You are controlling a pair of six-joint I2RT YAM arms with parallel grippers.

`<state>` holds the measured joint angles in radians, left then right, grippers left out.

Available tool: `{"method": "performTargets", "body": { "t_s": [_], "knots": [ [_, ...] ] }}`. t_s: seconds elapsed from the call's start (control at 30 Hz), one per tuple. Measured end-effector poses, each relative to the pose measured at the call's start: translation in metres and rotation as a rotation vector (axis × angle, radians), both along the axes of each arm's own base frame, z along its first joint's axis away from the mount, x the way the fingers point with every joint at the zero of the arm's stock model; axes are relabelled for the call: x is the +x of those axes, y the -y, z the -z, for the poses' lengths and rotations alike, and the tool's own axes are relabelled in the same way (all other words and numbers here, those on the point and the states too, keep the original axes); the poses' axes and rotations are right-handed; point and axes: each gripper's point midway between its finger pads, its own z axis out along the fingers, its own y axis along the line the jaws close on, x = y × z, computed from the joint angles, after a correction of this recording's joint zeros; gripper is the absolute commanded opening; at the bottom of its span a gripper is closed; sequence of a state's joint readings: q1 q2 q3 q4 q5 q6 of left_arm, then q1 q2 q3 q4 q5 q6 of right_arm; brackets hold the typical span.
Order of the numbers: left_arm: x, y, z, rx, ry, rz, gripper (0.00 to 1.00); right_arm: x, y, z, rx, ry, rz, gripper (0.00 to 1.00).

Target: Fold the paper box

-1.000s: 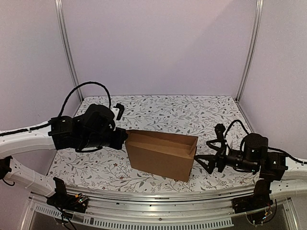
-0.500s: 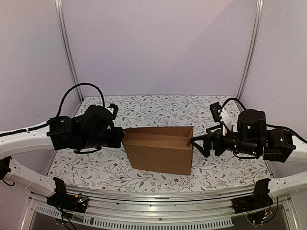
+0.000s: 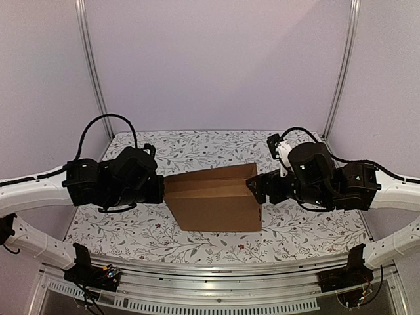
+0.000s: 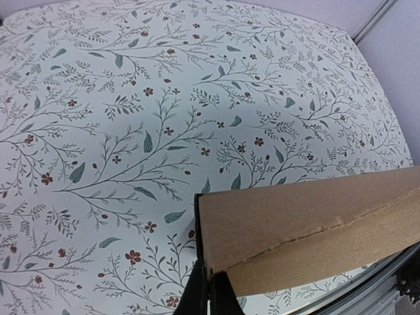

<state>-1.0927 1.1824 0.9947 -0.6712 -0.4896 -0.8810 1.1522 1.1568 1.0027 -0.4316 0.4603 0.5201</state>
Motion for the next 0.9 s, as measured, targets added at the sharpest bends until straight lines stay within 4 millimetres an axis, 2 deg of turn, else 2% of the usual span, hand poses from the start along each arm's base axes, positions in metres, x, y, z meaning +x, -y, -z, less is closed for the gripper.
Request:
{"method": "performTargets", "body": {
  "t_s": [0.17, 0.63, 0.9],
  "knots": [
    [-0.0014, -0.0012, -0.0001, 0.016, 0.002, -0.009, 0.00, 0.0022, -0.0037, -0.0023, 0.004, 0.004, 0.006, 0.84],
    [-0.0023, 0.0029, -0.0012, 0.034, 0.006, -0.011, 0.00, 0.0049, -0.0033, -0.0067, 0.008, 0.019, 0.018, 0.55],
    [-0.0030, 0.0029, -0.0013, 0.037, 0.009, -0.010, 0.00, 0.0048, -0.0033, -0.0066, 0.008, 0.019, 0.017, 0.43]
  ]
}}
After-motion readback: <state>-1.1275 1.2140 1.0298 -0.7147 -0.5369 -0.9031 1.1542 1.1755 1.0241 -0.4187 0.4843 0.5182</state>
